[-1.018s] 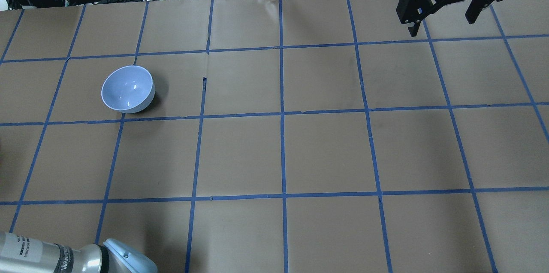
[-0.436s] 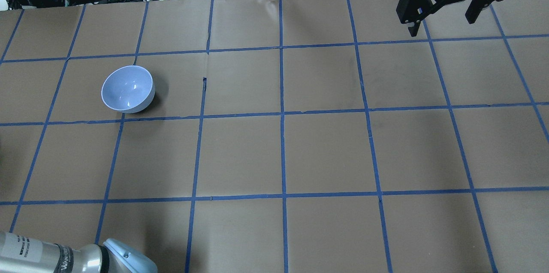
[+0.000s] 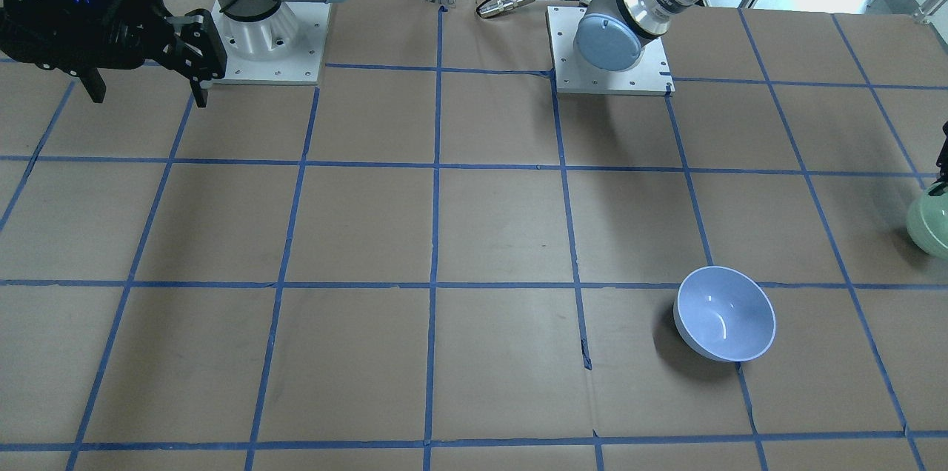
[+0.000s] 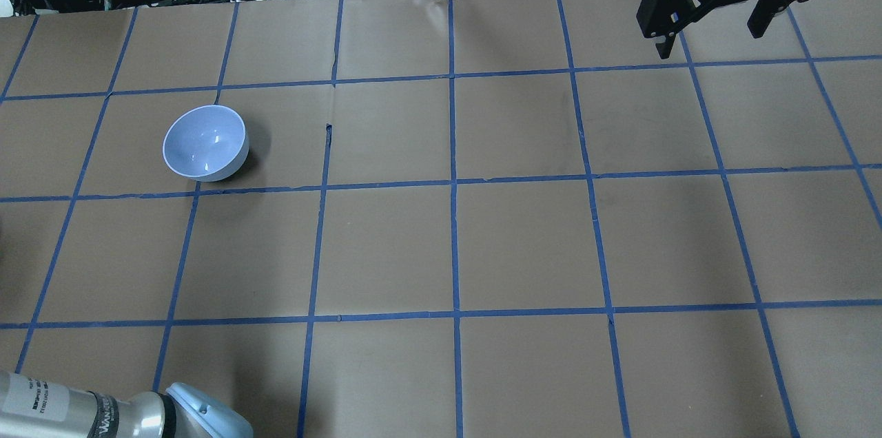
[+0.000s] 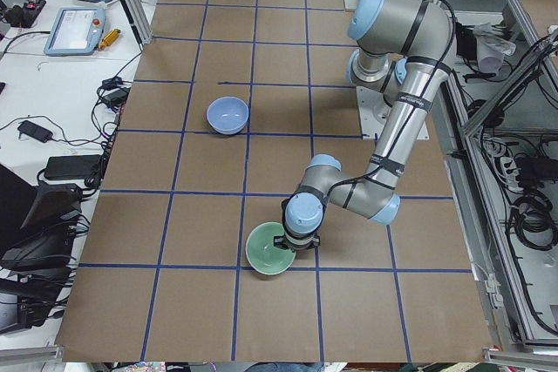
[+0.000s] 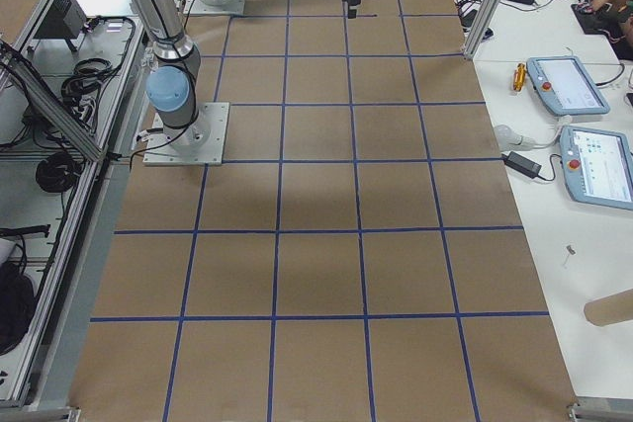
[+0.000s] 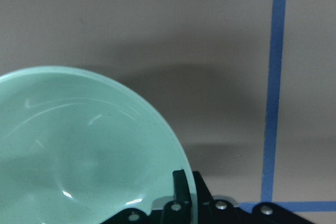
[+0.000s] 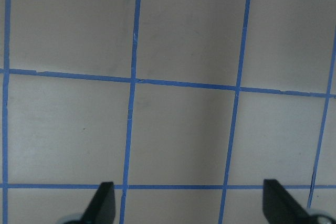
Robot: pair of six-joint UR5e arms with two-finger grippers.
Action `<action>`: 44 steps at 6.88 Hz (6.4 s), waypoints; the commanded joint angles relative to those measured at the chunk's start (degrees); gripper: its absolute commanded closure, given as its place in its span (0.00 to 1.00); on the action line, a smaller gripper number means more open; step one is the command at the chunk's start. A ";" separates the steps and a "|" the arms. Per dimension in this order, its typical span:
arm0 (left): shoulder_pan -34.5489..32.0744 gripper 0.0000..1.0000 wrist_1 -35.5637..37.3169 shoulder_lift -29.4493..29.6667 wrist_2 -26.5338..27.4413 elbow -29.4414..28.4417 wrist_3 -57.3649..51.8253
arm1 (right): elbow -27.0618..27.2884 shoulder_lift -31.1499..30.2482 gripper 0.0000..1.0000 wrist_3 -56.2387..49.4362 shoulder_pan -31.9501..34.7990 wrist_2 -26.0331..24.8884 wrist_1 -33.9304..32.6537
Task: Stack green bowl on blue bowl
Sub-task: 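Lower the left gripper onto the green bowl rim and close it, then lift the green bowl and carry it over the light blue bowl, then lower the green bowl into the light blue bowl and open the left gripper, then raise the left gripper up and away from the stacked bowls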
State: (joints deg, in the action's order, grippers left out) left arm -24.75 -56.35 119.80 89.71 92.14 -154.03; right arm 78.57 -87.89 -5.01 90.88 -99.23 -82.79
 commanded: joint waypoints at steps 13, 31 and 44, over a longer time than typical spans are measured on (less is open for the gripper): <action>-41.70 1.00 -4.03 -20.05 -4.55 14.38 36.49 | 0.00 0.00 0.00 0.00 0.00 0.00 0.00; -58.47 0.00 -23.46 -28.12 -3.23 4.10 95.07 | 0.00 0.00 0.00 0.00 0.00 0.00 0.00; -66.83 0.00 -34.36 -31.47 0.82 -1.00 150.33 | 0.00 0.00 0.00 0.00 0.00 0.00 0.00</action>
State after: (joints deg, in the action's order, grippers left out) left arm -91.66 -90.82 88.36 90.43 91.03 -3.73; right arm 78.58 -87.89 -5.01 90.88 -99.23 -82.79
